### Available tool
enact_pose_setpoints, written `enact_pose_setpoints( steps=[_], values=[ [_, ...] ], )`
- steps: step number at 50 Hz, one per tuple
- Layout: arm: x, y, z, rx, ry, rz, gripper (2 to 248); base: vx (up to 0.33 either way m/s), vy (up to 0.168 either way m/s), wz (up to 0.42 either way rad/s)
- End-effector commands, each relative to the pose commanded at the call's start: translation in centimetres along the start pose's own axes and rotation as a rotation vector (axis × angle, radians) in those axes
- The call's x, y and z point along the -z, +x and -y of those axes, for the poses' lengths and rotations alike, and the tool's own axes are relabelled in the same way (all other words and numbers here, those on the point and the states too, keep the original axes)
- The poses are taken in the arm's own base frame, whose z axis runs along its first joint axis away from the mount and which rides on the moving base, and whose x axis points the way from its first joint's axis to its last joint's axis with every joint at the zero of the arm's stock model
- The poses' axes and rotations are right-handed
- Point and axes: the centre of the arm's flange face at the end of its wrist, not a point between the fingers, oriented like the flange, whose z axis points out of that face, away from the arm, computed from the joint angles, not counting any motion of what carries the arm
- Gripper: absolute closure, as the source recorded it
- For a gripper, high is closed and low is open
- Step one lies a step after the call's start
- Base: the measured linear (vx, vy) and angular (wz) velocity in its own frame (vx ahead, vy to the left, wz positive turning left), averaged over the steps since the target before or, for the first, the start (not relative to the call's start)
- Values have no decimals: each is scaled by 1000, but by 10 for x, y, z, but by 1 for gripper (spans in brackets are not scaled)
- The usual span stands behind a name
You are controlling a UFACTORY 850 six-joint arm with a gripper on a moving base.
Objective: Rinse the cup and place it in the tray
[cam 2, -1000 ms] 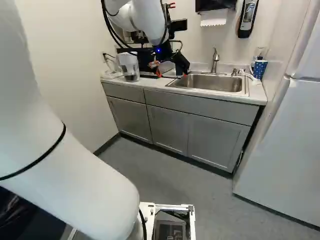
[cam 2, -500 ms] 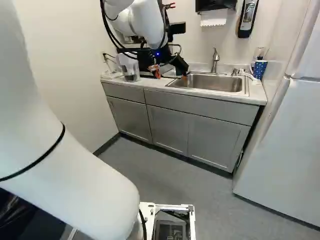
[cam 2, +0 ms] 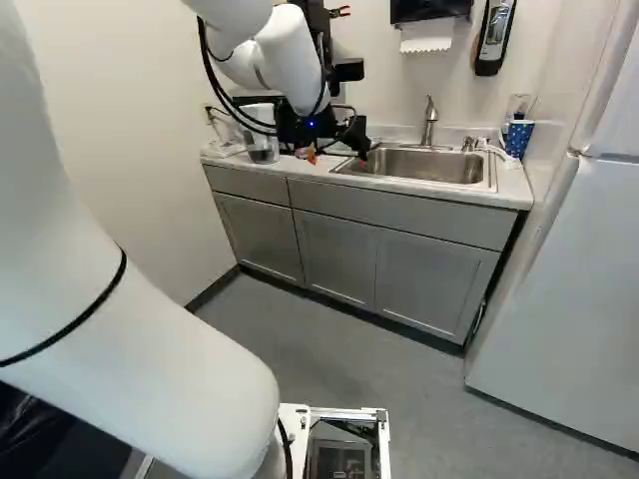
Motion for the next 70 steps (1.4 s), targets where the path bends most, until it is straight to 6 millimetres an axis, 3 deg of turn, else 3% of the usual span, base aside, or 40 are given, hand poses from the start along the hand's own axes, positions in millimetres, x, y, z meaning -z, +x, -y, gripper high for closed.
enact_pose_setpoints(
  steps=[33, 70],
  values=[
    [-37, -60, 25, 40, 51, -120, 3, 0, 0, 0],
    [-71, -168, 54, 88, 127, -303, 3, 0, 0, 0]
  ],
)
